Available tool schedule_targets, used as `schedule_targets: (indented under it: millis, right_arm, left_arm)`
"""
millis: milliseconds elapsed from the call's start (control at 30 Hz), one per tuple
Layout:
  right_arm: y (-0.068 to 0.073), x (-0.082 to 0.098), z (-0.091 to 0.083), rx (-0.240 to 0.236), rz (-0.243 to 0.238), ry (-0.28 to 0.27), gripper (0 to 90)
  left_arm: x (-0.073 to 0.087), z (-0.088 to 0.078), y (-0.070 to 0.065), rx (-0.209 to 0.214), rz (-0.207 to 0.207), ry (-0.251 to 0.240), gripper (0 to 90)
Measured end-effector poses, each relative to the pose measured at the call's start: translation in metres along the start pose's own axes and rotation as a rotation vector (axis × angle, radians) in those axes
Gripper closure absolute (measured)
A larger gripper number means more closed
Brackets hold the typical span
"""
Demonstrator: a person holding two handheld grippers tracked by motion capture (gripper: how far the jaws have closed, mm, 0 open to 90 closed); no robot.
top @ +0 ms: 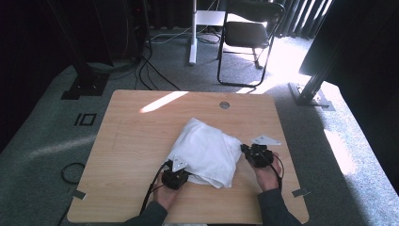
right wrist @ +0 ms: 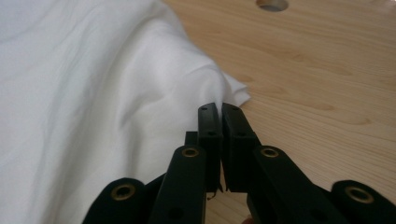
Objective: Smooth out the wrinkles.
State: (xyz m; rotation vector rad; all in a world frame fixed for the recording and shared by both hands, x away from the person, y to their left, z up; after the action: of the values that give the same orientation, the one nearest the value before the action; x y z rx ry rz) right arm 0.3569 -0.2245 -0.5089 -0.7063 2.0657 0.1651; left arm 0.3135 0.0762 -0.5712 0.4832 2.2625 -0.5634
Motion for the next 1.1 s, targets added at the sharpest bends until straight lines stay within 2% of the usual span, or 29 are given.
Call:
schedule_targets:
  millis: [33,67,100,200,233,267,300,333,367,467,500,567,600,633,667,700,733,767,800,833,867,900,967,1000,1033,1067,1100]
  right_arm:
    - [0.000,0.000,0.000,0.000,0.000,0.000,88.2]
    - [-0.010,0.004,-0.011,0.035,0.029,-0.027,88.3]
    - [-0.016,0.007,-0.015,0.048,0.051,-0.035,88.2]
    - [-0.024,0.015,-0.018,0.062,0.079,-0.021,88.2]
    - [-0.022,0.029,-0.012,0.035,0.066,0.041,88.0]
    - [-0.022,0.029,-0.012,0.035,0.066,0.041,88.0]
    - [-0.017,0.040,-0.006,-0.003,0.053,0.083,87.7]
    - [-0.017,0.040,-0.006,-0.003,0.053,0.083,87.7]
    - [-0.010,0.050,-0.001,-0.041,0.045,0.124,87.5]
    - [-0.006,0.053,-0.002,-0.062,0.047,0.145,86.0]
    - [-0.005,0.052,-0.005,-0.047,0.051,0.140,81.3]
    - [-0.006,0.041,-0.017,0.008,0.074,0.091,64.6]
    - [-0.002,0.028,-0.031,0.030,0.077,0.007,55.5]
    - [-0.002,0.028,-0.031,0.030,0.077,0.007,55.5]
    - [0.001,0.023,-0.035,0.031,0.070,-0.020,52.9]
    - [0.011,0.013,-0.040,0.013,0.046,-0.066,50.4]
    - [0.023,0.005,-0.040,-0.032,0.019,-0.097,47.6]
    - [0.023,0.005,-0.040,-0.032,0.019,-0.097,47.6]
    - [0.032,0.001,-0.037,-0.083,0.017,-0.105,45.6]
    - [0.041,-0.001,-0.032,-0.137,0.008,-0.098,43.6]
    - [0.057,0.001,-0.022,-0.172,-0.028,-0.057,42.7]
    - [0.062,0.002,-0.019,-0.175,-0.042,-0.041,41.8]
    - [0.078,0.014,-0.003,-0.211,-0.070,0.042,41.1]
    - [0.082,0.020,0.002,-0.212,-0.071,0.078,40.6]
    - [0.082,0.020,0.002,-0.212,-0.071,0.078,40.6]
    - [0.085,0.025,0.006,-0.213,-0.075,0.106,40.6]
    - [0.087,0.034,0.014,-0.213,-0.077,0.154,40.3]
  left_arm:
    - [0.000,0.000,0.000,-0.003,0.004,0.001,90.0]
    - [0.000,0.000,0.000,-0.002,-0.002,0.001,90.0]
    - [0.000,0.000,0.001,0.004,-0.012,0.002,90.0]
    - [-0.001,0.001,0.000,-0.001,-0.010,0.004,90.0]
    - [-0.001,0.001,0.000,-0.001,-0.009,0.004,90.0]
    - [-0.001,0.001,0.000,-0.001,-0.009,0.004,90.0]
    - [-0.001,0.001,0.000,0.000,-0.012,0.004,90.0]
    - [-0.001,0.001,0.000,0.000,-0.011,0.004,90.0]
    - [-0.001,0.001,0.000,-0.002,-0.009,0.004,90.0]
    - [-0.001,0.001,0.000,-0.006,-0.002,0.001,90.0]
    - [-0.001,0.001,-0.001,-0.008,0.002,0.002,90.0]
    - [0.000,0.001,-0.001,-0.012,0.004,0.000,90.0]
    - [0.000,0.001,-0.002,-0.015,0.007,-0.002,90.0]
    - [0.000,0.001,-0.002,-0.017,0.009,-0.003,90.0]
    - [0.000,0.001,-0.003,-0.026,0.016,-0.005,90.0]
    - [0.000,0.001,-0.004,-0.028,0.018,-0.007,90.0]
    - [0.000,0.001,-0.004,-0.033,0.025,-0.009,90.0]
    - [0.001,0.001,-0.005,-0.037,0.027,-0.010,90.0]
    - [0.001,0.001,-0.005,-0.037,0.024,-0.011,90.0]
    - [0.001,0.000,-0.004,-0.034,0.021,-0.010,90.0]
    - [0.001,0.000,-0.004,-0.033,0.017,-0.010,90.0]
    - [0.001,0.000,-0.004,-0.032,0.014,-0.012,90.0]
    - [0.001,0.000,-0.004,-0.030,0.011,-0.013,90.0]
    - [0.001,-0.001,-0.004,-0.028,0.011,-0.012,90.0]
    - [0.001,-0.001,-0.004,-0.028,0.011,-0.012,90.0]
    - [0.002,-0.001,-0.004,-0.023,0.008,-0.012,90.0]
    - [0.002,-0.002,-0.004,-0.016,0.003,-0.013,90.0]
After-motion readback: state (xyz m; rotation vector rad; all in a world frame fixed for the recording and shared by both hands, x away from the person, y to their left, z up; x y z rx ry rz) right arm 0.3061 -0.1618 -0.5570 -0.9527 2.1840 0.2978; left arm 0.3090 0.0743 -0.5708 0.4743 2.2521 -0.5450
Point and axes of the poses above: each handheld gripper's, and its own axes: z roughly forward along the jaws, x roughly out of its underside, y roughly to its left, the point moved 2 cm from there along z, roughly forward along the jaws, and after that the axes turned 13 degrees about -z, right-handed, at the moved point
